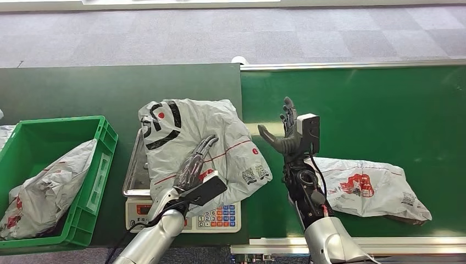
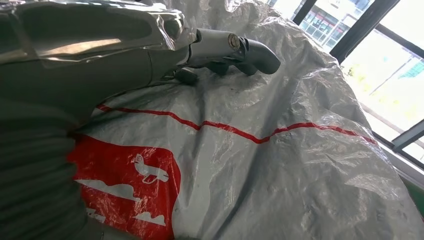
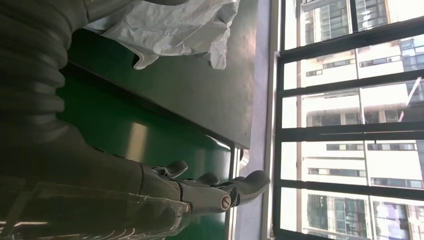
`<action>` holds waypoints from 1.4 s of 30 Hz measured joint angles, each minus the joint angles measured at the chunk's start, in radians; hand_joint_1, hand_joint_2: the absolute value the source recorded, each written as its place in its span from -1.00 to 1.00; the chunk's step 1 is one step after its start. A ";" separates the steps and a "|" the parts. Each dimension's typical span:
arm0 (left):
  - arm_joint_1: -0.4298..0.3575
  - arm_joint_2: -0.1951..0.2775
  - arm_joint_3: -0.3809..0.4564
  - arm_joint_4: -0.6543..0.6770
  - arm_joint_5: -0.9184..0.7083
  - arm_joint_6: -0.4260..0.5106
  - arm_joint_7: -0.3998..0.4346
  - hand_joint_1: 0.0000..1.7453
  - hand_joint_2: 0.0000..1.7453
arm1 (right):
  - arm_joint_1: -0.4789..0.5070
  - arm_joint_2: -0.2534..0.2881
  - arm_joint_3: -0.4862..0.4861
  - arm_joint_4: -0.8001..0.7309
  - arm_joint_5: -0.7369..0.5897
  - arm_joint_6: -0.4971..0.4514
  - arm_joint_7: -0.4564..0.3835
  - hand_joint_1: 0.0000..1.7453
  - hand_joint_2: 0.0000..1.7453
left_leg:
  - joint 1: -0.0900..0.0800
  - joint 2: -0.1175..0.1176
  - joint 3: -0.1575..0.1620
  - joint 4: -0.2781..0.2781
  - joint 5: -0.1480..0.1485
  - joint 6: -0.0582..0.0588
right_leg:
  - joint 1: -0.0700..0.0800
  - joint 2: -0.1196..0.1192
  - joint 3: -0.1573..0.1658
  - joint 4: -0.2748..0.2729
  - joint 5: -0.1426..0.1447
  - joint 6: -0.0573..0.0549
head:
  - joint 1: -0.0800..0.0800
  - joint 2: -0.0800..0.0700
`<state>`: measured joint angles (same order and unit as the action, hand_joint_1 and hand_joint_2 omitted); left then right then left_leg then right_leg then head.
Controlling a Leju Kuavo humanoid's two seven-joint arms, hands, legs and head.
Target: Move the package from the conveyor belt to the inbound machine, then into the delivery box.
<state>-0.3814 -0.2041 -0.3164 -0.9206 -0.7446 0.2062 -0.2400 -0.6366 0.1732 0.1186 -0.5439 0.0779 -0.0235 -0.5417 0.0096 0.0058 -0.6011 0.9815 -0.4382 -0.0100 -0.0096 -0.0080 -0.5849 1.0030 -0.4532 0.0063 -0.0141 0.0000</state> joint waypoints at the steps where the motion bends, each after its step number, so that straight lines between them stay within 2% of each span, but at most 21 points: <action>1: -0.001 -0.001 0.000 0.002 0.000 -0.004 -0.002 -0.51 1.00 | 0.001 0.000 0.000 0.000 0.000 0.001 0.000 -1.00 1.00 | 0.000 0.000 0.000 0.000 0.000 0.000 | 0.000 0.000 0.000 0.000 0.000 0.000 | 0.000 0.000; 3: -0.002 -0.003 0.000 0.006 -0.001 -0.008 -0.009 0.36 1.00 | 0.003 0.000 0.000 0.000 -0.001 0.003 0.000 -1.00 1.00 | 0.000 0.000 0.000 0.000 0.000 0.000 | 0.000 0.000 0.001 0.000 0.000 0.000 | 0.000 0.000; 4: -0.002 -0.004 0.000 0.008 -0.001 -0.005 -0.015 0.71 1.00 | 0.005 0.000 0.000 0.000 -0.002 0.004 0.000 -1.00 1.00 | 0.000 0.000 0.001 0.000 0.000 0.000 | 0.000 -0.001 0.001 0.000 0.000 0.000 | 0.000 0.000; 6: -0.001 -0.006 0.000 0.009 0.003 0.004 -0.028 0.93 1.00 | 0.007 0.000 0.000 0.000 -0.002 0.006 0.003 -1.00 1.00 | 0.000 0.000 0.000 0.000 0.000 0.000 | 0.000 -0.001 0.001 0.000 0.000 0.000 | 0.000 0.000; 9: 0.002 -0.008 0.001 0.010 0.018 0.018 -0.045 1.00 1.00 | 0.012 0.000 0.000 0.000 -0.002 0.006 0.006 -1.00 1.00 | 0.000 0.000 0.000 0.000 0.000 0.000 | 0.000 -0.001 0.001 0.000 0.000 0.000 | 0.000 0.000; 17: 0.010 -0.009 0.006 0.010 0.052 0.072 -0.088 1.00 1.00 | 0.015 0.000 0.000 0.000 -0.002 0.013 0.006 -1.00 1.00 | 0.000 0.000 0.000 0.000 0.000 0.000 | 0.000 0.000 0.000 0.000 0.000 0.000 | 0.000 0.000; 35: 0.013 -0.015 0.016 0.010 0.086 0.086 -0.124 1.00 1.00 | 0.015 0.000 -0.001 0.000 -0.002 0.015 0.006 -1.00 1.00 | 0.000 0.000 0.000 0.000 0.000 0.000 | 0.000 0.000 0.000 0.000 0.000 0.000 | 0.000 0.000; 42: 0.026 -0.015 0.025 -0.005 0.127 0.173 -0.193 1.00 1.00 | 0.015 0.000 -0.001 0.001 -0.008 0.023 0.005 -1.00 1.00 | 0.000 0.000 0.000 0.000 0.000 0.000 | 0.000 0.000 -0.001 0.000 0.000 0.000 | 0.000 0.000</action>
<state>-0.3554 -0.2190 -0.2914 -0.9256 -0.6176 0.3791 -0.4329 -0.6218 0.1727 0.1176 -0.5432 0.0698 -0.0007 -0.5364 0.0096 0.0059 -0.6012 0.9814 -0.4382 -0.0101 -0.0096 -0.0082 -0.5854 1.0030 -0.4533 0.0062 -0.0140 0.0000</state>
